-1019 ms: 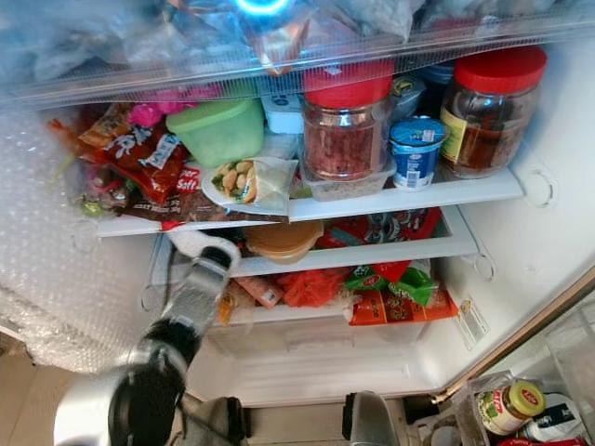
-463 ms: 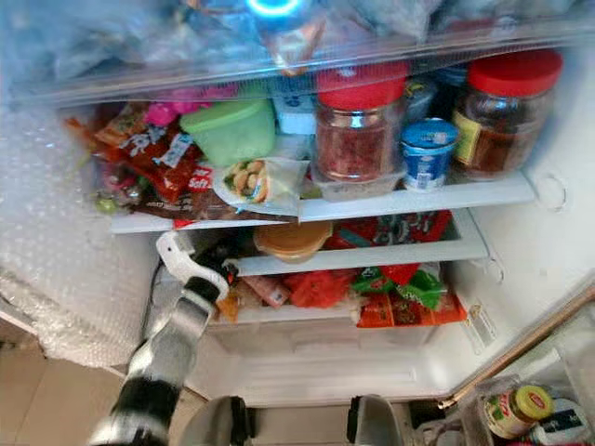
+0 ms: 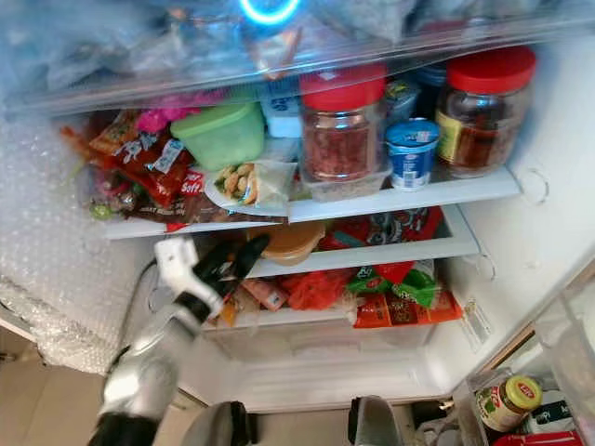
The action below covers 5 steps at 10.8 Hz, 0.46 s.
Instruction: Restocking fridge
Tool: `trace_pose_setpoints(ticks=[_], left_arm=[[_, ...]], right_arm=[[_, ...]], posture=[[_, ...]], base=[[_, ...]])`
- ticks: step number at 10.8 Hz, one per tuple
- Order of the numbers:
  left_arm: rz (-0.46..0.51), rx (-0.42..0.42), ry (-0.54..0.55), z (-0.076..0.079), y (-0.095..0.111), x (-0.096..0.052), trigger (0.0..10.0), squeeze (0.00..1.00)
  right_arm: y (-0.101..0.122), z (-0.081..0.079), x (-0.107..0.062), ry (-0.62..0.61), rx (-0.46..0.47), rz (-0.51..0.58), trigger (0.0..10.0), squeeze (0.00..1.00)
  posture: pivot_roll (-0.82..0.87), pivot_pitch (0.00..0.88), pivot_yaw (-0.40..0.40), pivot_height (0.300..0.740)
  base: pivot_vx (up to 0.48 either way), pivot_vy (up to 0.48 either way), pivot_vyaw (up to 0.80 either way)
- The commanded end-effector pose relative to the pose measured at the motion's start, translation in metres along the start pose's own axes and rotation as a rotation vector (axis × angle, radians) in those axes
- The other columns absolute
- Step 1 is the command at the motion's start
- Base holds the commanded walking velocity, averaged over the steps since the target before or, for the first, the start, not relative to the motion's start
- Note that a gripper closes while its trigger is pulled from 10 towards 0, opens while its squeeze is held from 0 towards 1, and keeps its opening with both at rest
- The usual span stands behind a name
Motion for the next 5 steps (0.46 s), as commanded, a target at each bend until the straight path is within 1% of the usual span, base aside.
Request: trace_pose_setpoints(ticks=[1, 2, 3, 5], left_arm=[[-0.022, 0.052, -0.001, 0.002, 0.0, -0.006, 10.0, 0.0], [-0.049, 0.11, -0.018, 0.003, -0.001, -0.01, 10.0, 0.0], [-0.075, 0.144, -0.033, 0.004, -0.005, -0.013, 10.0, 0.0], [-0.186, 0.257, -0.107, 0.01, -0.021, -0.023, 10.0, 0.0]], right_arm=[[-0.009, -0.007, -0.002, 0.014, 0.015, -0.024, 10.0, 0.0], [-0.009, -0.007, -0.002, 0.013, 0.014, -0.024, 10.0, 0.0], [-0.009, -0.007, -0.002, 0.013, 0.014, -0.025, 10.0, 0.0], [-0.009, -0.006, -0.002, 0.011, 0.016, -0.025, 10.0, 0.0]], posture=[[-0.17, 0.047, 0.146, 0.625], [-0.17, 0.049, 0.144, 0.625], [-0.16, 0.051, 0.144, 0.625], [-0.17, 0.055, 0.145, 0.625]], base=[[0.0, 0.0, 0.0], [0.0, 0.0, 0.0], [0.0, 0.0, 0.0], [0.0, 0.0, 0.0]])
Point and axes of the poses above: a point about 5 cm out from each wrist's last joint towards the gripper, its own x axis pointing out of the wrist towards the gripper, its own y axis along the axis of the wrist's last joint, z = x × y, the point moved 6 cm from there along x, pointing out of the wrist towards the gripper, and after that the axes turned 13 degrees about -x, right-handed, at the moved point
